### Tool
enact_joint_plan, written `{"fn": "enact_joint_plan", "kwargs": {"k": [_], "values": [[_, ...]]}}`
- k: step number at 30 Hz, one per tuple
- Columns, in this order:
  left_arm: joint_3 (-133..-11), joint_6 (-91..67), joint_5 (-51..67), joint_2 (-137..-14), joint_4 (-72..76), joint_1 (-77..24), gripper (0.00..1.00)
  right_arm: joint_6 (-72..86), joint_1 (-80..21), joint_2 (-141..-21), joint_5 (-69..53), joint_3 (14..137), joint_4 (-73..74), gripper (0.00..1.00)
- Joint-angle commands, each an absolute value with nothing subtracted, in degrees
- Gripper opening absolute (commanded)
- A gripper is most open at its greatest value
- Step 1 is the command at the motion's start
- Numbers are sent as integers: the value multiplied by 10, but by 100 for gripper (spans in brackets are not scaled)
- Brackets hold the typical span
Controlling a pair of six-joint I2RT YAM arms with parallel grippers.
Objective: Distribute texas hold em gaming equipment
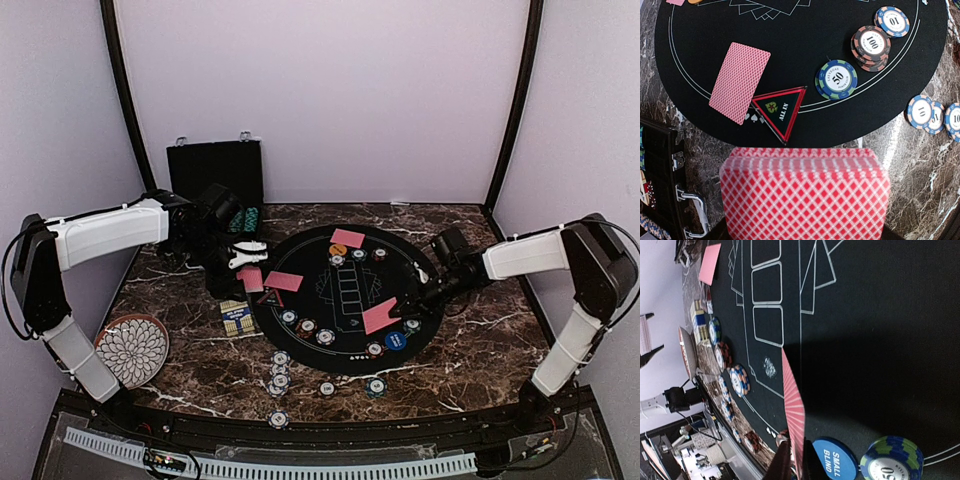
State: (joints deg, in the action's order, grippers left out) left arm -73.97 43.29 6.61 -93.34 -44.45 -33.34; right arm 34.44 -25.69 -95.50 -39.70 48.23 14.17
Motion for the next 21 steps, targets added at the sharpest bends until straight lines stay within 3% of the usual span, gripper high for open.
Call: {"fn": "enact_joint_plan", "kwargs": {"k": [1, 11, 21], "values": [[-742, 435, 76, -920, -453, -334, 0, 320, -254, -974, -378, 515, 161, 12], [-742, 437, 78, -918, -456, -333, 0, 283, -254, -951, -288, 567, 244, 53], [-747, 436, 79, -918, -459, -334, 0, 302, -257, -921, -268, 607, 232, 68]]}}
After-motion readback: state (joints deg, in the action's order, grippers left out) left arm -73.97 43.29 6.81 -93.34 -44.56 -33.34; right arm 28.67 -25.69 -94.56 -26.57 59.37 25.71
